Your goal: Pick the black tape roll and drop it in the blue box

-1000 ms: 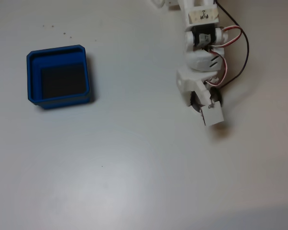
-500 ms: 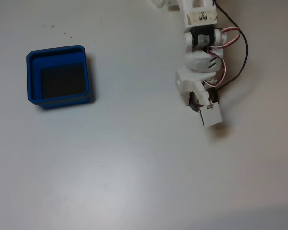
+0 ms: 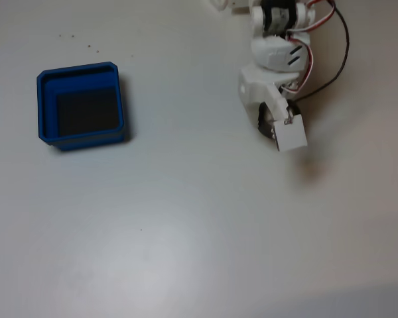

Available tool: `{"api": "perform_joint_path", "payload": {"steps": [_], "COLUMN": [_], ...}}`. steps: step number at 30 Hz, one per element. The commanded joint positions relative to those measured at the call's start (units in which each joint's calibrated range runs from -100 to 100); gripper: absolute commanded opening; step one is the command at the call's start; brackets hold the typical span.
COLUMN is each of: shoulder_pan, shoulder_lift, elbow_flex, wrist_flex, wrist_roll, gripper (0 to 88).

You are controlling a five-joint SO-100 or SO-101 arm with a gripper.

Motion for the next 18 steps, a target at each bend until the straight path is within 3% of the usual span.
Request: {"api": "perform_joint_path", "payload": {"steps": [1, 18], "shoulder_pan": [3.38, 33.77], "shoulder_lift": [-6.65, -11.58], "elbow_flex": [-2.24, -2.33], "wrist_flex": [2.29, 1.63], "wrist_roll": [0.00, 0.35], "gripper": [0.6, 0.7]}}
